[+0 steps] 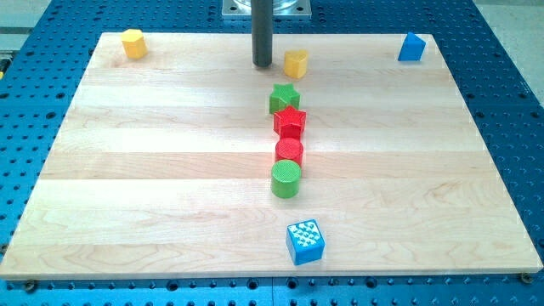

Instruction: Move the arm left side of the heart

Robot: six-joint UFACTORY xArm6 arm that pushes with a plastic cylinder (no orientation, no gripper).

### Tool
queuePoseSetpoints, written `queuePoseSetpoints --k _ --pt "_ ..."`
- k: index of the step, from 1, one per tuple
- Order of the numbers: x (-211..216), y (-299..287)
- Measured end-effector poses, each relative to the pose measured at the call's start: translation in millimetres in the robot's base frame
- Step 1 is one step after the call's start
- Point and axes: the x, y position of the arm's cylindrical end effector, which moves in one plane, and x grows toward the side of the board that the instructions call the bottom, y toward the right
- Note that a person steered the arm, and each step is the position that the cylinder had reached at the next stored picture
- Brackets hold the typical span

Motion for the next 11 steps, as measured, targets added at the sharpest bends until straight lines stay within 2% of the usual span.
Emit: queuePoseSetpoints --k 3,4,11 --pt "-1 4" --pt "-4 22" --pt "5 22"
